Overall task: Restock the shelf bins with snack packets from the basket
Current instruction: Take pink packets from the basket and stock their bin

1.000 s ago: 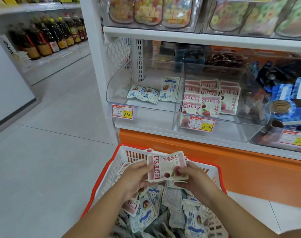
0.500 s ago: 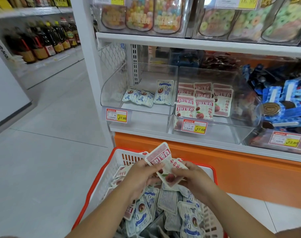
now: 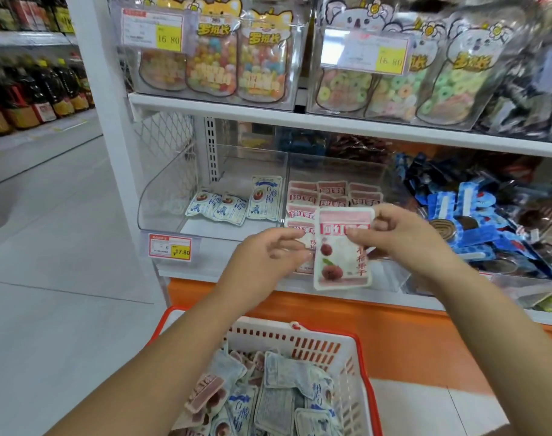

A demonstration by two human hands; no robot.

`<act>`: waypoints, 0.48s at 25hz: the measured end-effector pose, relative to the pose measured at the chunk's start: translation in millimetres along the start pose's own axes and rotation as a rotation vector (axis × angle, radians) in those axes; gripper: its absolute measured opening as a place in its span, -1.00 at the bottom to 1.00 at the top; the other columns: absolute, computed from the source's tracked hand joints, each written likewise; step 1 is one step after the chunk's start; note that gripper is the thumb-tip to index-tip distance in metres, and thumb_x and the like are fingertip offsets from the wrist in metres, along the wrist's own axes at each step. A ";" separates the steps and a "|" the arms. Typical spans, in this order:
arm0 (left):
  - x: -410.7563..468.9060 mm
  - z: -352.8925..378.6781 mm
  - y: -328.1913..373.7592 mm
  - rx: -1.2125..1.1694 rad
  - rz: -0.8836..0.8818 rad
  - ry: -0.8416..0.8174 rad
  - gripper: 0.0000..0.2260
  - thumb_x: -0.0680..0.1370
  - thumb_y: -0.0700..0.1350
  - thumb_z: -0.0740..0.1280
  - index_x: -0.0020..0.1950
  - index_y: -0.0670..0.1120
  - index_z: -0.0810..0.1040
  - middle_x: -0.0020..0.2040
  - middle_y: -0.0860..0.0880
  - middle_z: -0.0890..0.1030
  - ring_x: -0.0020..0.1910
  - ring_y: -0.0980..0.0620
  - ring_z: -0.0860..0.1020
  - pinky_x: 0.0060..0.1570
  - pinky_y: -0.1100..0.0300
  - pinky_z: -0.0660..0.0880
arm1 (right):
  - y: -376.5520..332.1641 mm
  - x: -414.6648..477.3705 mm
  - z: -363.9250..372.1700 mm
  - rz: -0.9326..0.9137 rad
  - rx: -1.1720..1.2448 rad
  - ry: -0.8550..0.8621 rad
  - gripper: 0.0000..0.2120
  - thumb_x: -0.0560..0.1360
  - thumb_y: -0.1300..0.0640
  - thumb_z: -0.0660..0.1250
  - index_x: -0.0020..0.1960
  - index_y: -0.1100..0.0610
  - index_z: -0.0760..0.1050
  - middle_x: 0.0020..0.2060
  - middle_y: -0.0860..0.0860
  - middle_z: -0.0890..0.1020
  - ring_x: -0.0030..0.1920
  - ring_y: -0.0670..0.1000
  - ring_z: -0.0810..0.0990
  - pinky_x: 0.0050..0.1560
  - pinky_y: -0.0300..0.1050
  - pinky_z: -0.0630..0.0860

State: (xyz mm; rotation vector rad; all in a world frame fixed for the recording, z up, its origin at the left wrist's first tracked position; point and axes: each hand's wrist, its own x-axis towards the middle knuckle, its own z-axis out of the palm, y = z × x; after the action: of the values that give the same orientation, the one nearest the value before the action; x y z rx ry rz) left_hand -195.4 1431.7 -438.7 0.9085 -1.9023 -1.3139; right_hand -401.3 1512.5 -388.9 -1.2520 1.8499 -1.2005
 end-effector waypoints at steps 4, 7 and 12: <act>39.5 -16.6 -9.7 0.506 0.121 0.118 -0.41 0.49 0.10 0.42 0.48 0.13 0.31 0.39 0.11 0.44 0.30 0.14 0.45 0.26 0.04 0.48 | -11.8 75.5 -57.5 0.014 -0.482 0.293 -0.71 0.40 0.16 0.52 0.05 0.05 0.50 -0.07 0.10 0.66 -0.14 0.12 0.67 -0.06 0.08 0.63; 59.9 -23.3 -25.8 0.571 0.056 -0.019 -0.29 0.50 0.12 0.40 0.56 0.14 0.12 0.47 0.11 0.37 0.34 0.14 0.43 0.28 0.01 0.46 | -4.7 122.9 -57.2 0.100 -1.017 0.160 -0.73 0.47 0.13 0.42 0.16 0.11 0.53 -0.03 0.14 0.64 -0.07 0.14 0.64 -0.11 -0.10 0.52; 75.4 -30.1 -34.9 0.536 0.056 -0.112 -0.37 0.52 0.11 0.38 0.52 0.25 0.18 0.37 0.32 0.41 0.10 0.37 0.52 0.17 0.13 0.51 | 15.8 166.5 -36.2 0.311 -1.313 -0.109 -0.72 0.51 0.20 0.35 0.20 0.26 0.52 -0.03 0.10 0.63 -0.09 0.07 0.64 -0.19 -0.15 0.57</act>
State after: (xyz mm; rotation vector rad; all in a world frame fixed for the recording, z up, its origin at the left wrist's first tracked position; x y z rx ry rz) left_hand -206.2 1345.2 -453.9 1.0401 -2.4056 -0.8423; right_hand -500.8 1373.3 -386.6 -1.4378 2.6557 0.4198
